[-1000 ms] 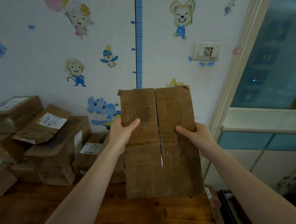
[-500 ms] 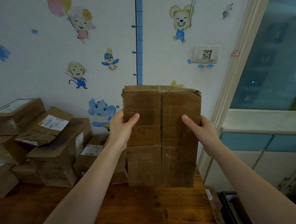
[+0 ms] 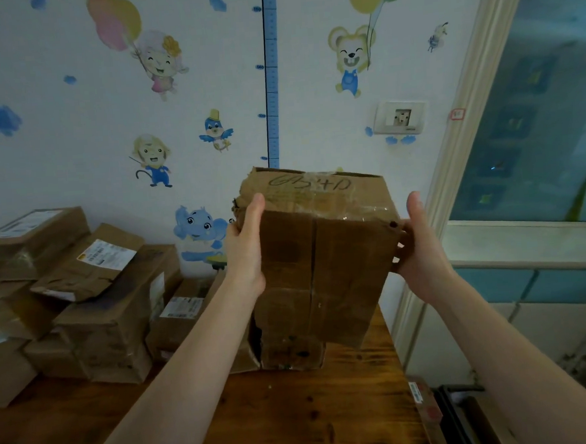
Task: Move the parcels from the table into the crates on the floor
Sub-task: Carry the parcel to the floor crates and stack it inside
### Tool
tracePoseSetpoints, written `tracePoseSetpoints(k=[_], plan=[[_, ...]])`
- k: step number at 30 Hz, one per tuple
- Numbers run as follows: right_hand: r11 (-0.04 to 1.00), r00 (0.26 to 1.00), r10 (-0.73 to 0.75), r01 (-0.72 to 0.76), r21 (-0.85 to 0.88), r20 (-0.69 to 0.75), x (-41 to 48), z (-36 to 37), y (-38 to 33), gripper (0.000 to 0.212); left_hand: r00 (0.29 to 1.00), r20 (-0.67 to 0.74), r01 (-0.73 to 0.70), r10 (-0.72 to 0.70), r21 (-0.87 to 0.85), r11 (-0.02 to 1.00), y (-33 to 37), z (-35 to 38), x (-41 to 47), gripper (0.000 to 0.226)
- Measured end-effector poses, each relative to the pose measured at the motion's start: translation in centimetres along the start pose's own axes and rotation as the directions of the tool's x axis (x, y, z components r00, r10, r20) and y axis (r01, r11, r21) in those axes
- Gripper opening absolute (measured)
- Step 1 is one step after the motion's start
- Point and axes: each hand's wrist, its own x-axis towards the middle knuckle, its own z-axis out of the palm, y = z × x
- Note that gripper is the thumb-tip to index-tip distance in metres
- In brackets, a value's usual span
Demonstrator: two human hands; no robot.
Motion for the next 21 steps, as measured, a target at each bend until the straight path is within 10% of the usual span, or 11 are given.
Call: tracePoseSetpoints(k=[4,9,14,21], plan=[[0.996,1.0,0.003,-0.001,-0.088,0.022,-0.2,-0.3,0.1,0.05,0.997,0.026,-0.078,0.075,0.162,0.984,0.0,-0.1,0.1,0.074],[0.99,0.995,-0.097,0.095,-0.102,-0.016,-0.3,-0.6,1.5,0.076,0.978,0.143,0.12,-0.155,0.223,0.967,1.1,-0.3,0.3,0.137],[0.991,0.999,-0.024,0.029,-0.134,0.039,0.2,-1.6,2.0,0.097,0.968,0.216,0.116,-0.131,0.08,0.99,1.0,-0.8,1.0,0.084],[0.923,0.999,-0.036,0.022,-0.383,-0.028,0.2,-1.5,4.1,0.05,0.971,0.219,-0.136,0.096,0.176,0.975,0.3,-0.3,0.4,0.069]])
